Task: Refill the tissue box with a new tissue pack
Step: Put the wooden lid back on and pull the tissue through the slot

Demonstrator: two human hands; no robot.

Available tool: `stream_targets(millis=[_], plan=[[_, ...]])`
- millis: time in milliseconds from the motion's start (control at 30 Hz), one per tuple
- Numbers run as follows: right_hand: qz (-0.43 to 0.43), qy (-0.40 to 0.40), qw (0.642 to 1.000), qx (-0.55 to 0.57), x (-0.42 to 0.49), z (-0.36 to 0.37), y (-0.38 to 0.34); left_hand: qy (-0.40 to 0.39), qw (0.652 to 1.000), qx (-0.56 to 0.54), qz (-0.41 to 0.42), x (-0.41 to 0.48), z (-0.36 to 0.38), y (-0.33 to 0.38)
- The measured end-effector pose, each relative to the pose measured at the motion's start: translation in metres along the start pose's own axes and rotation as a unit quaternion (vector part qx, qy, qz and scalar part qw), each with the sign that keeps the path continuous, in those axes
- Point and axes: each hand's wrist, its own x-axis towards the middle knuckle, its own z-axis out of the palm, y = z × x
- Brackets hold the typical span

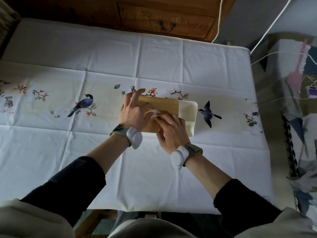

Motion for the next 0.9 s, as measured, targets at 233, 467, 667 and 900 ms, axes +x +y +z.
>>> stream_targets(millis=[233,467,667,900], plan=[[0.002,0.000,1.000,0.011,-0.0002,0.0010,0.0009,0.017,1.000,0.003,0.011,0.0006,-0.0016,0.0018],[0.004,0.011,1.000,0.015,-0.0017,0.0016,-0.0006,0.023,1.000,-0.001,0.008,-0.0014,-0.0006,-0.0019],[0.006,-0.006,1.000,0.012,-0.0015,0.0010,0.0006,0.016,1.000,-0.001,0.010,-0.0001,0.0014,-0.0027],[0.031,0.049,0.996,0.069,0.0029,-0.0069,0.0046,0.011,0.999,0.003,0.038,-0.0036,-0.0012,-0.0018]])
